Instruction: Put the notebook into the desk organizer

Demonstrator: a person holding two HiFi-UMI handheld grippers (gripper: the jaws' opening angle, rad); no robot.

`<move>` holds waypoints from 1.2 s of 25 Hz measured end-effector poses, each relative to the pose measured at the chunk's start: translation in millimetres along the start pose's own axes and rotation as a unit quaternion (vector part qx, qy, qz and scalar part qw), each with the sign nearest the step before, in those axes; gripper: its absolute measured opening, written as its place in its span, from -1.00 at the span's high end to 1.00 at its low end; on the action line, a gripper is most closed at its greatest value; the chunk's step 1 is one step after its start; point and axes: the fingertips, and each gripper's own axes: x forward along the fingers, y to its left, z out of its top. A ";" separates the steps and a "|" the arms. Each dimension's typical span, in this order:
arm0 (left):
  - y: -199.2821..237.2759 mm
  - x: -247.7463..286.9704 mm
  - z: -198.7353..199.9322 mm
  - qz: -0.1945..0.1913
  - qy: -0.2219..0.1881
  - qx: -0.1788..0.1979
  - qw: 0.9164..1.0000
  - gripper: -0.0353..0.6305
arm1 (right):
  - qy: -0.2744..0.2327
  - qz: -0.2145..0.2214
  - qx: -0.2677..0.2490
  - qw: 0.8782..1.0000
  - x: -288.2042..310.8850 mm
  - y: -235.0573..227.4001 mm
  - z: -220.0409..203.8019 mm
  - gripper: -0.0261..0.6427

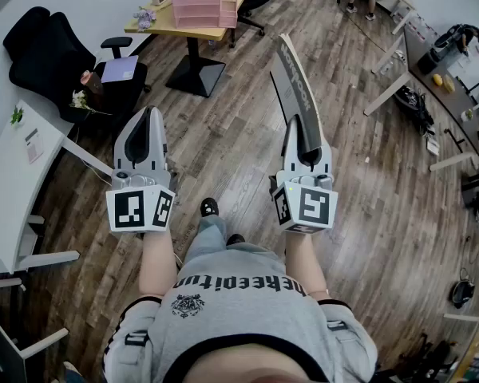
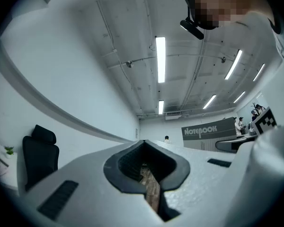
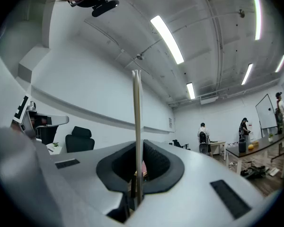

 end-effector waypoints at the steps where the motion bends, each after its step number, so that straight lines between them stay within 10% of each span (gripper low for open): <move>1: 0.6 0.8 -0.9 0.000 0.001 0.000 1.000 0.89 | 0.000 0.000 0.000 1.000 1.0 0.3 -0.6 0.89; 22: 27.0 74.6 -15.2 -0.024 0.007 0.029 0.999 0.89 | -0.033 0.061 0.018 0.997 82.6 13.4 -3.0 0.89; 30: 66.3 131.0 -19.5 -0.021 -0.024 -0.012 0.999 0.89 | -0.039 0.046 0.016 0.998 148.8 15.7 -12.1 0.89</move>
